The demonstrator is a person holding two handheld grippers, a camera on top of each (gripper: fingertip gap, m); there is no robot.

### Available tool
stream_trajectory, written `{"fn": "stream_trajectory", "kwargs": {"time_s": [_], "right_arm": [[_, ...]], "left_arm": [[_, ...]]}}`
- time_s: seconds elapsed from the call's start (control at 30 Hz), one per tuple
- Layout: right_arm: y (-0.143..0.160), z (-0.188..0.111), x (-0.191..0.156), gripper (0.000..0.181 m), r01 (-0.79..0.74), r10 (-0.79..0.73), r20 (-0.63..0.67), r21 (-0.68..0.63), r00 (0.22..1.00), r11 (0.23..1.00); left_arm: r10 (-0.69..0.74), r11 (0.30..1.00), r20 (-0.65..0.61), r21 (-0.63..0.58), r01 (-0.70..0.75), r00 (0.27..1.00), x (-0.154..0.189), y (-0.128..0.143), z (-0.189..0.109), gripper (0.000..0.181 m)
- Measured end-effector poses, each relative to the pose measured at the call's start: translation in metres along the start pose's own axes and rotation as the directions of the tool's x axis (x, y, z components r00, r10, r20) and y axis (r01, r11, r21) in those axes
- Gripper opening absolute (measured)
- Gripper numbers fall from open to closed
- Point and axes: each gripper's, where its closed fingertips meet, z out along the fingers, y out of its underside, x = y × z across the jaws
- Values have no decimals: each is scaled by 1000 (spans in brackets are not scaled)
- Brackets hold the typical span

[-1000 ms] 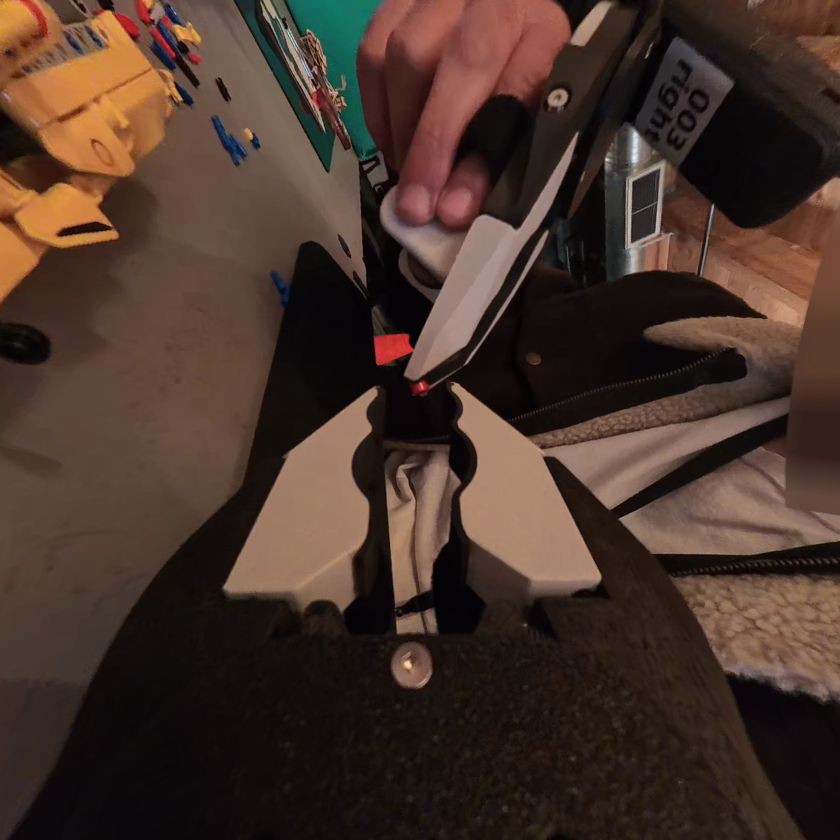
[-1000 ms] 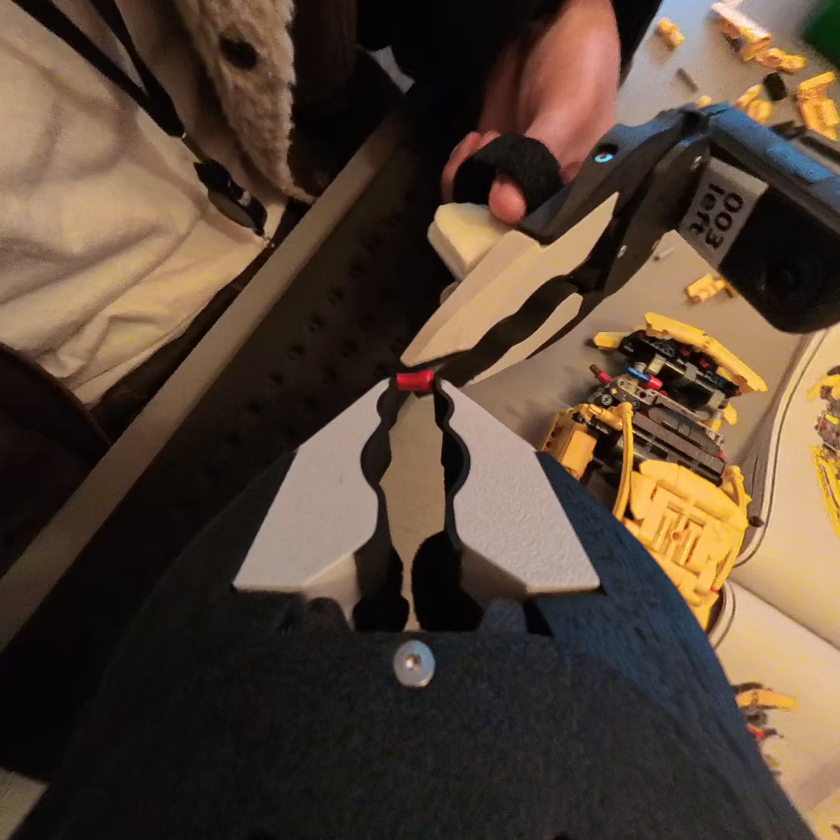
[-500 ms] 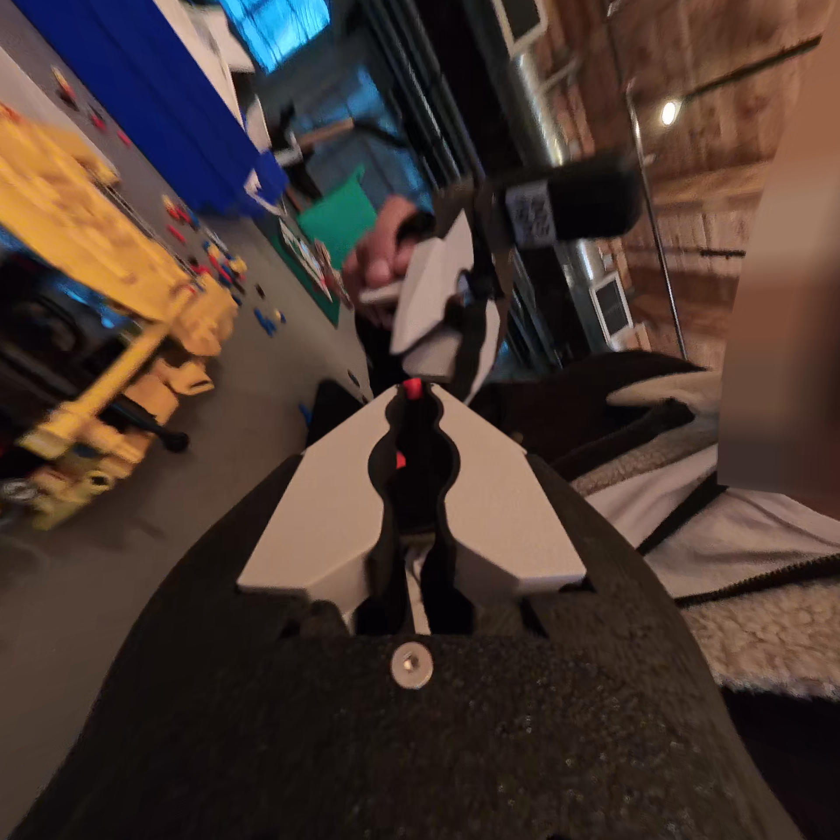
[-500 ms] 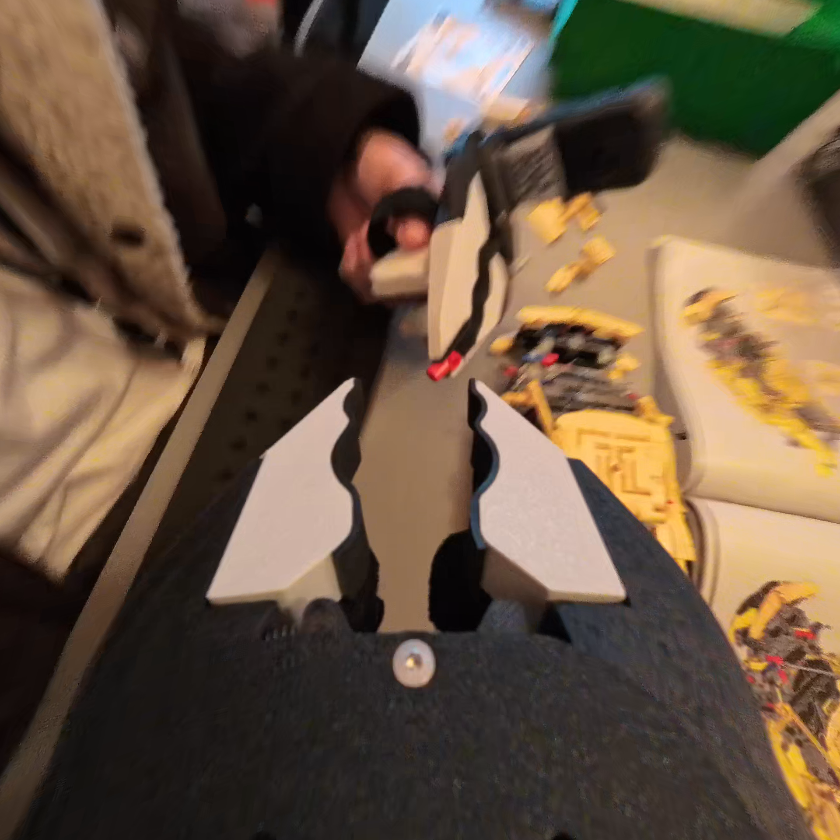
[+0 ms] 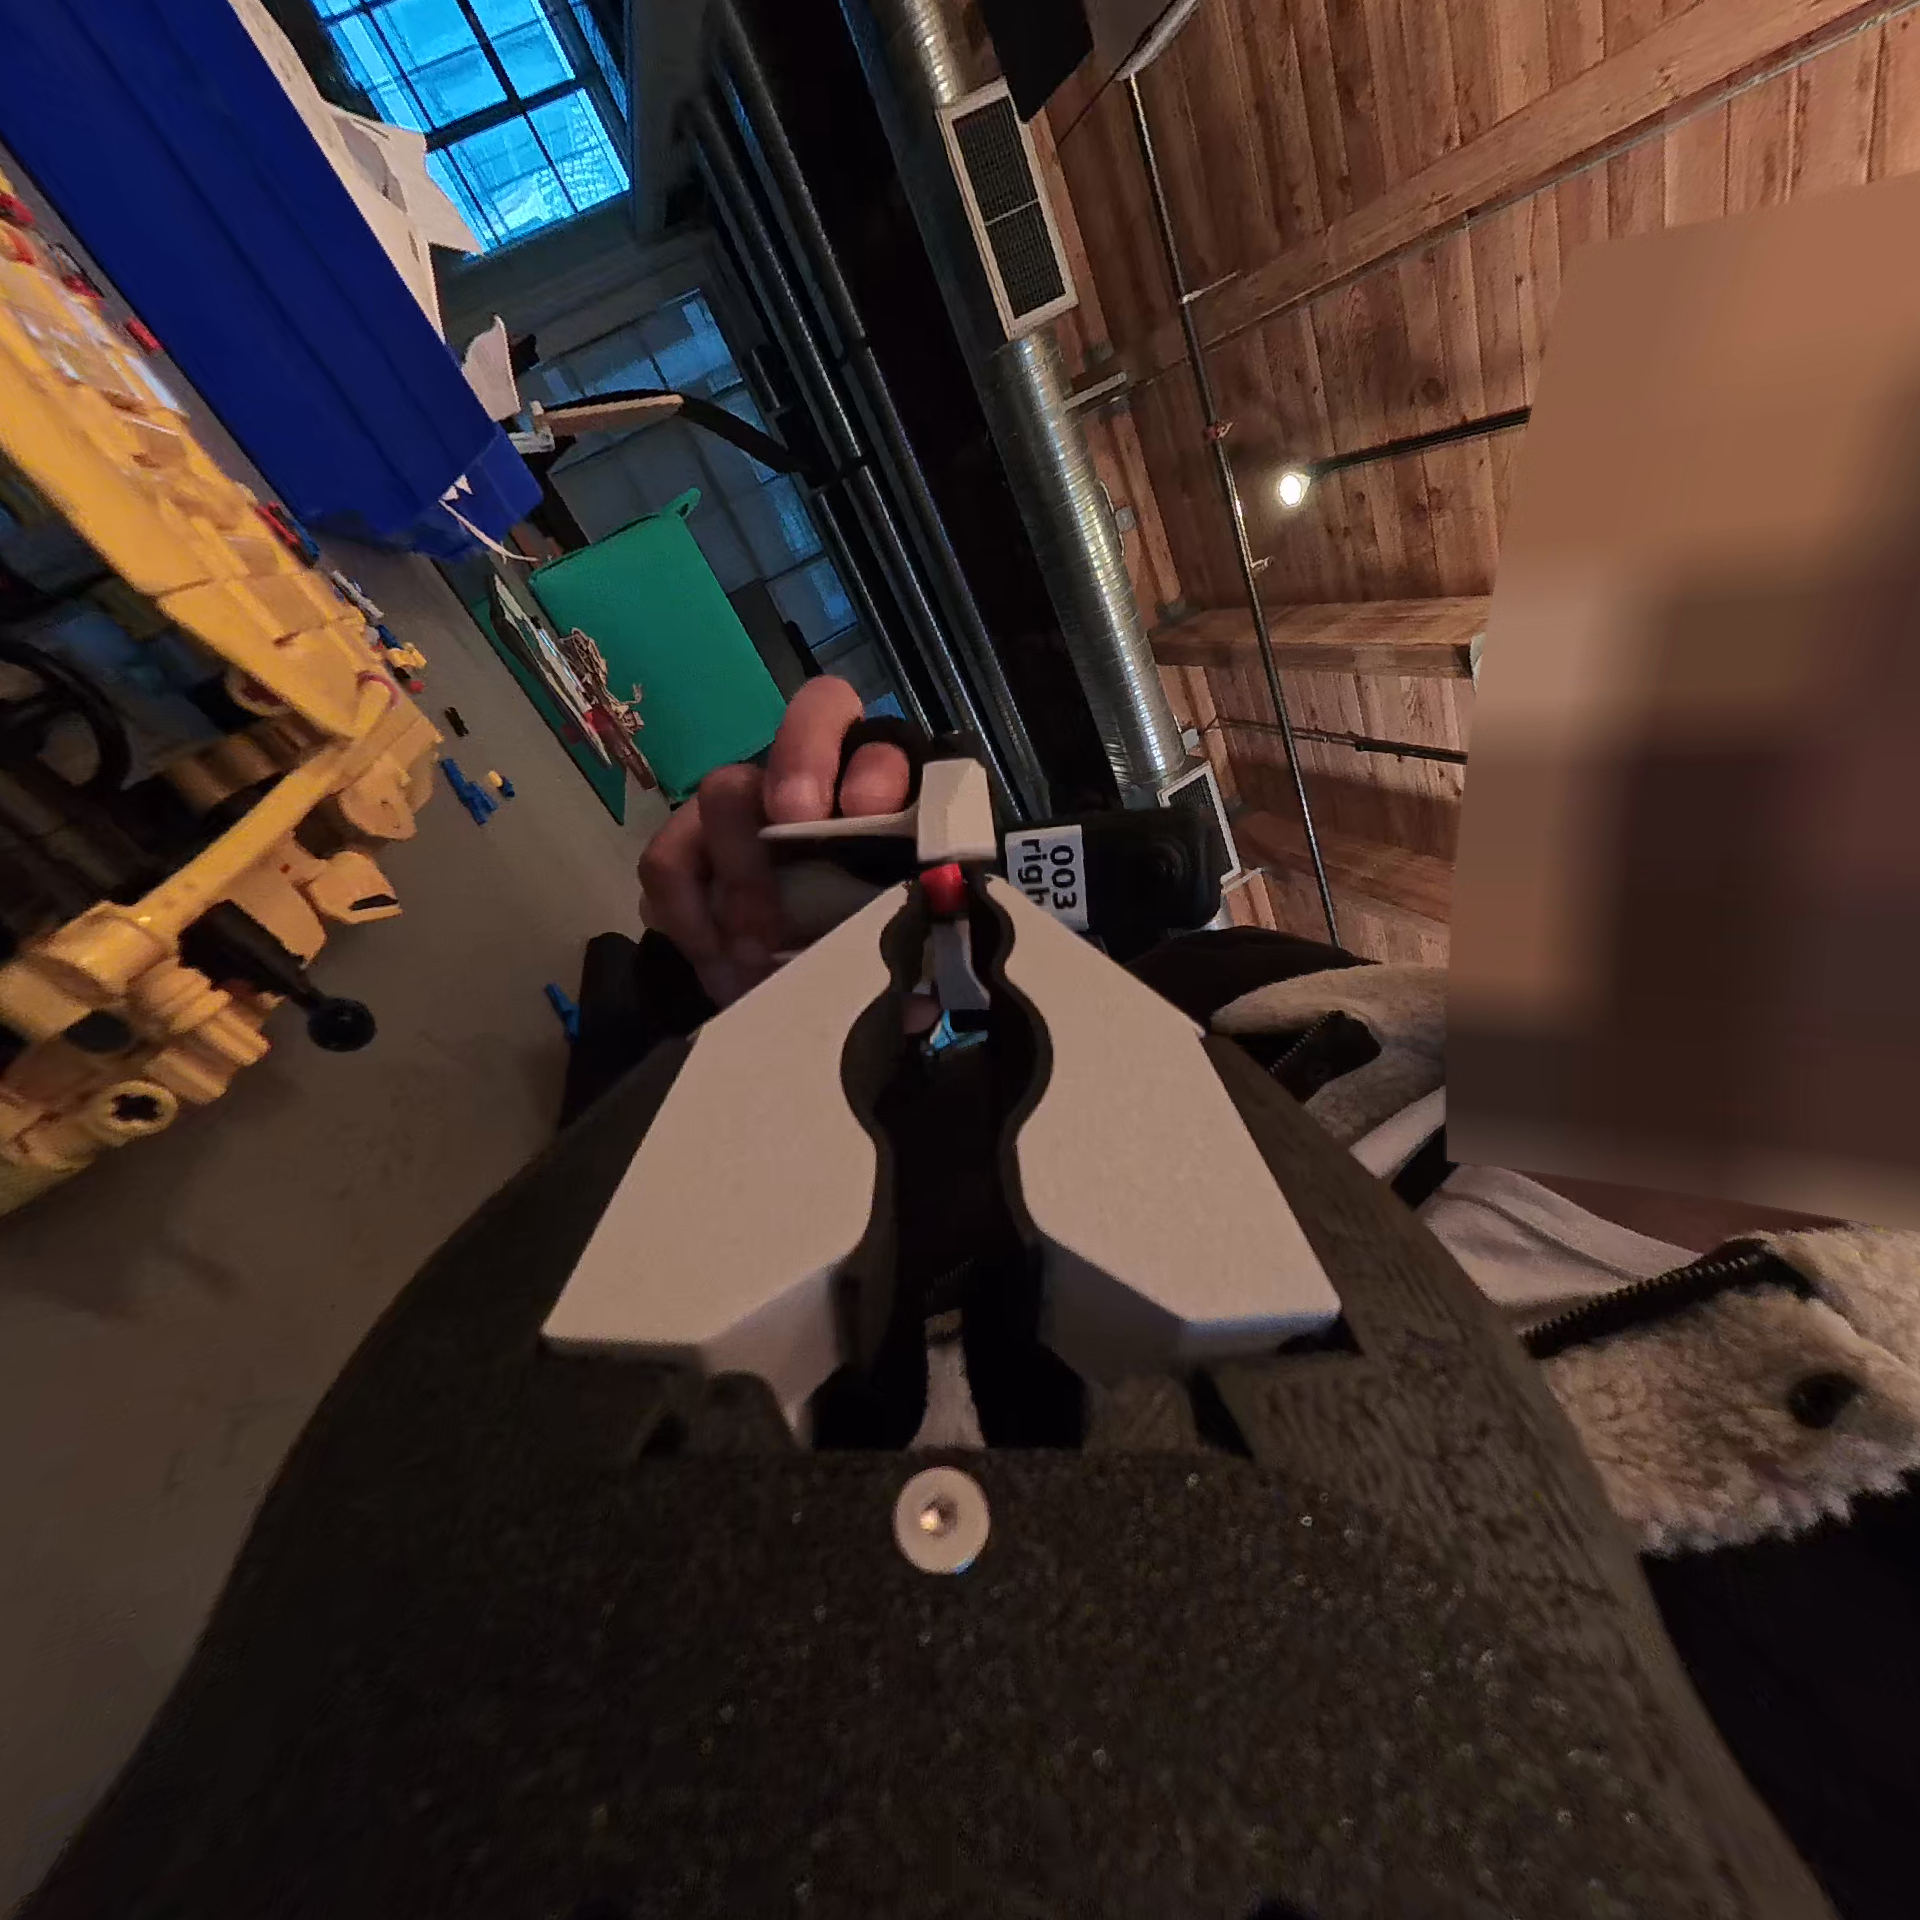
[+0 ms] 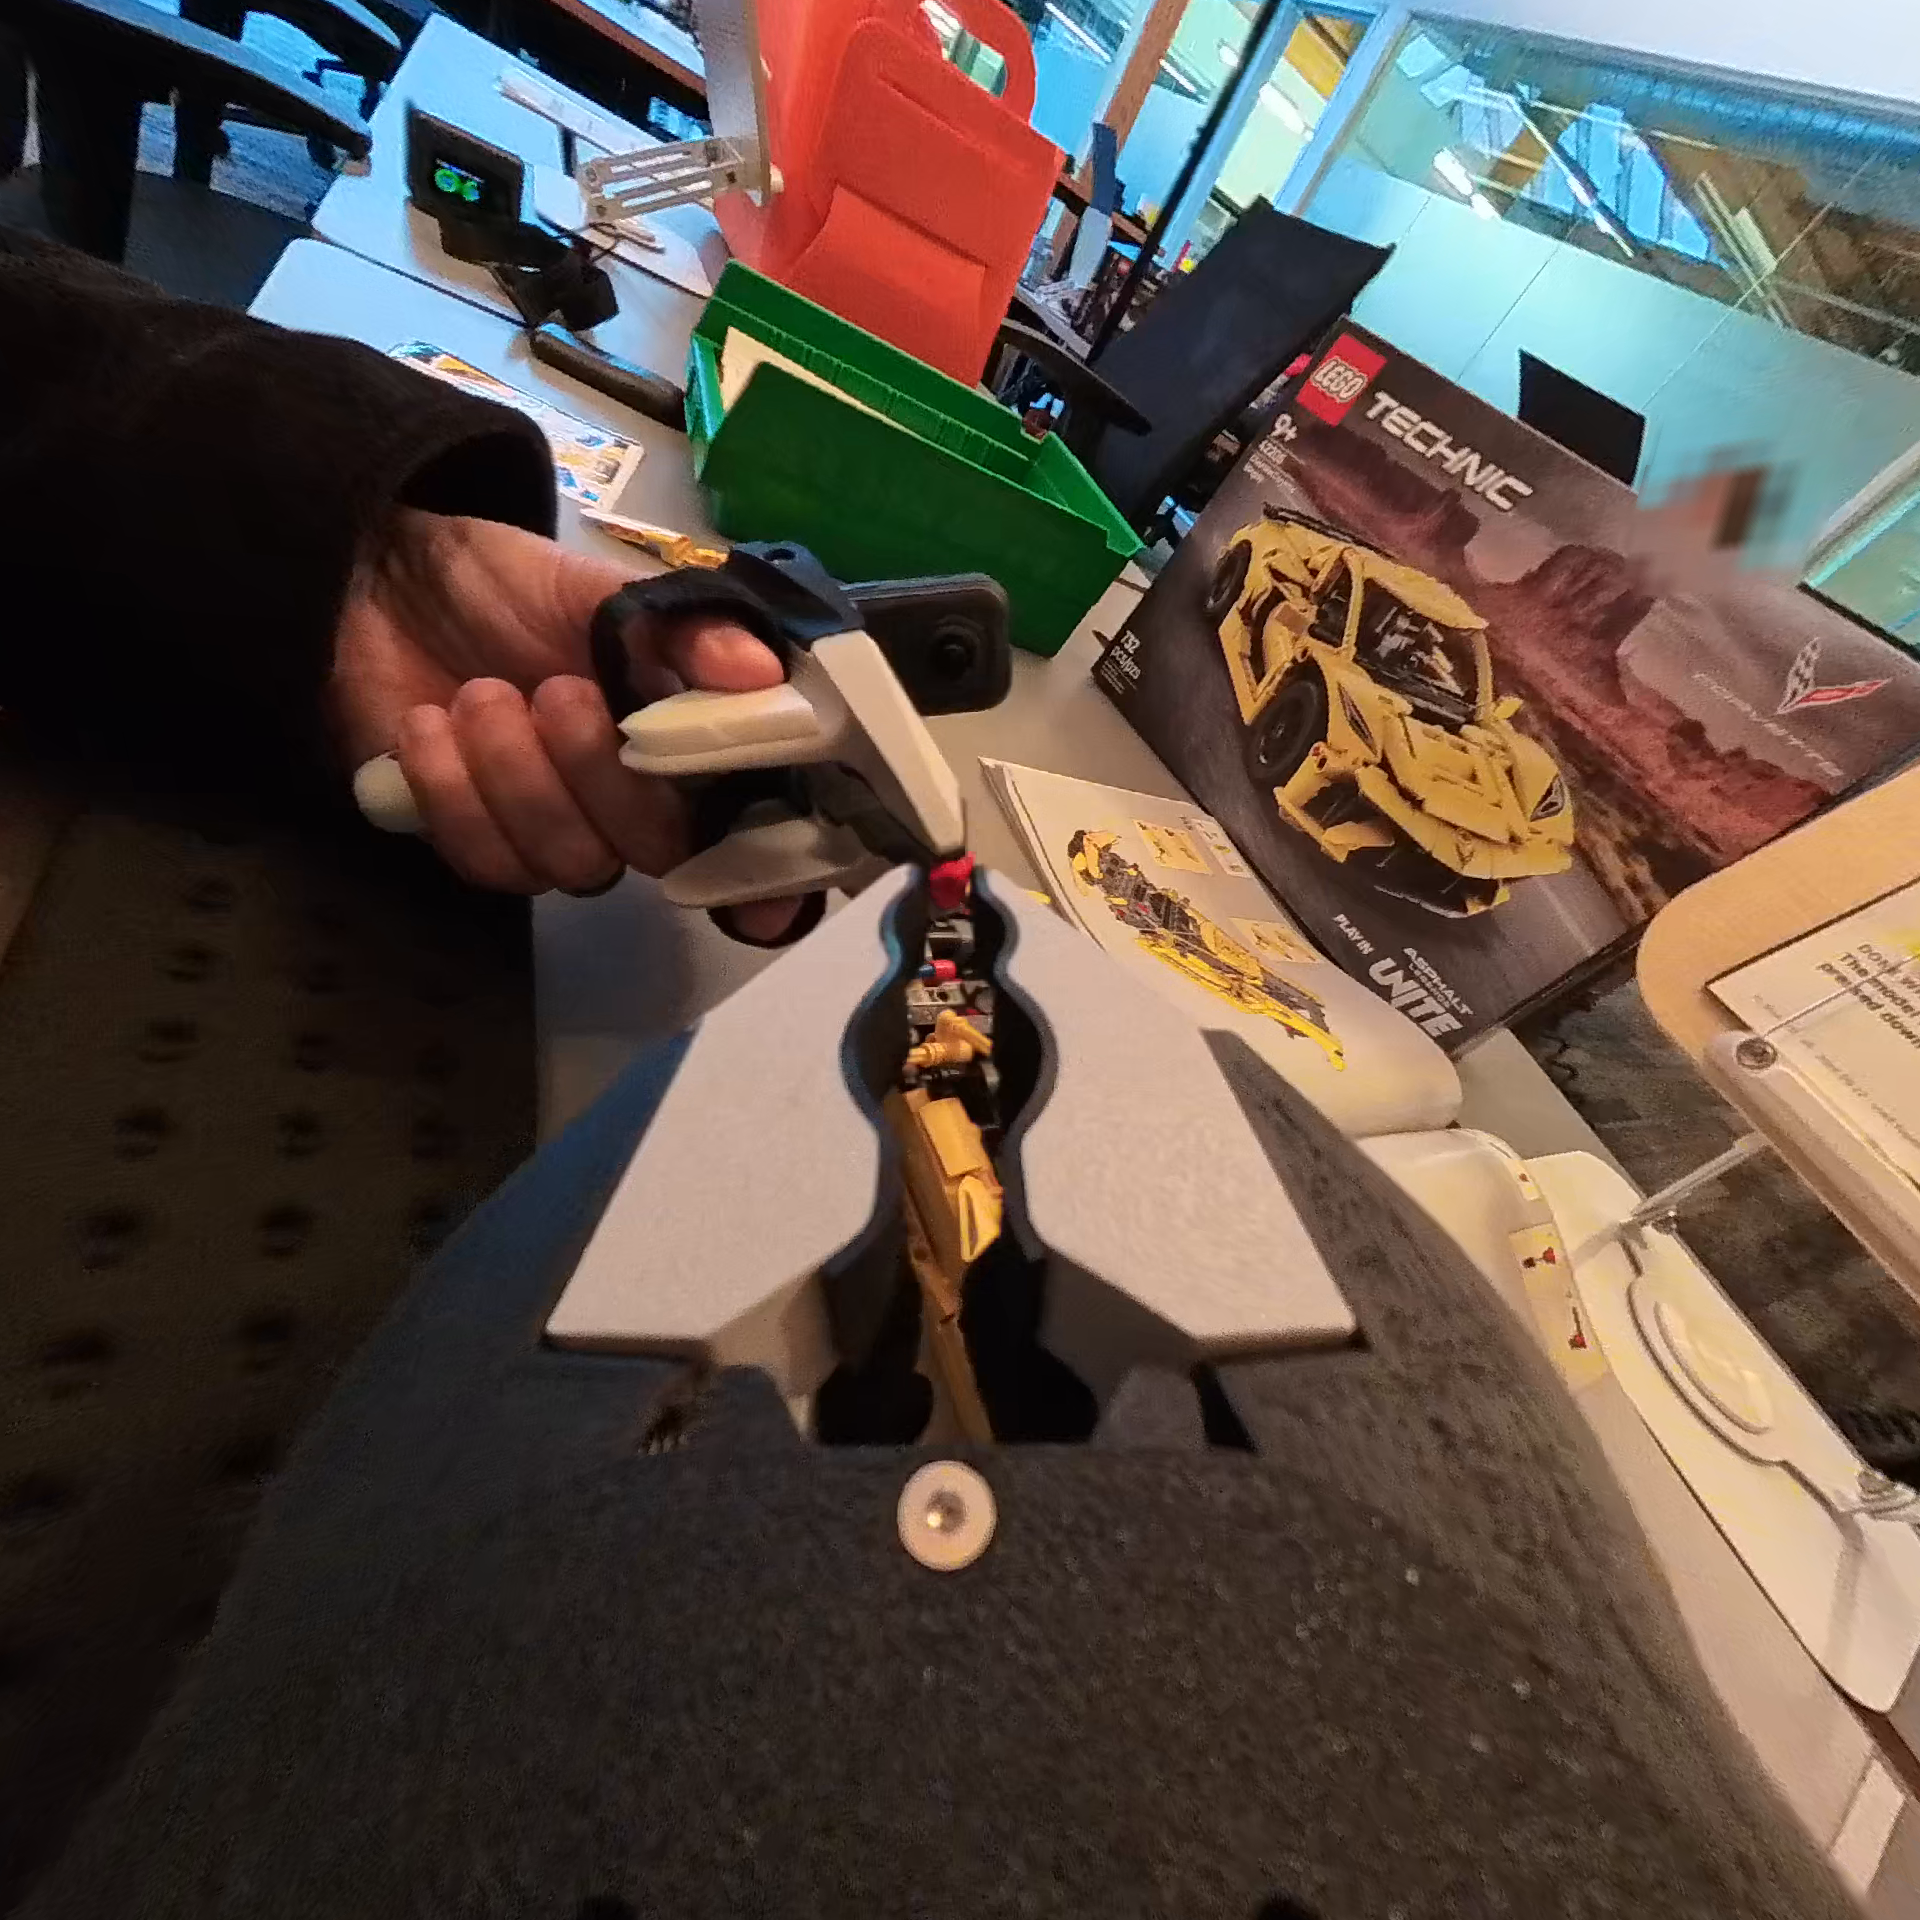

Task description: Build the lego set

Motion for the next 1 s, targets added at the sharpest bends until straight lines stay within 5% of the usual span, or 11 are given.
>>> {"fn": "stream_trajectory", "kwargs": {"time_s": [0.27, 0.37, 0.5, 0.63, 0.73, 1.0], "right_arm": [[-4, -17, -16, 6, -49, 43, 319, 10, 947, 999], [4, -12, -13, 6, 25, -18, 290, -20, 957, 999], [11, -28, 1, 22, -105, 120, 256, -72, 959, 992], [70, -99, 31, 25, -263, 334, 160, -351, 929, 899], [117, -147, 11, 20, -213, 347, 173, -522, 922, 826], [161, -181, -18, 8, -117, 342, 300, -575, 890, 810]], "left_arm": [[-20, 992, -39, -123, 15, 999, 5, 22, 9, 7], [-8, 995, 18, -100, 9, 1000, -3, 17, 6, 7], [120, 989, 87, -93, -112, 989, -5, 12, 3, 7], [252, 967, 170, -70, -244, 953, -7, -2, -9, 8], [242, 970, 145, -74, -234, 959, -6, 0, -7, 7], [250, 963, 138, -135, -232, 958, -8, 11, 0, 7]]}}
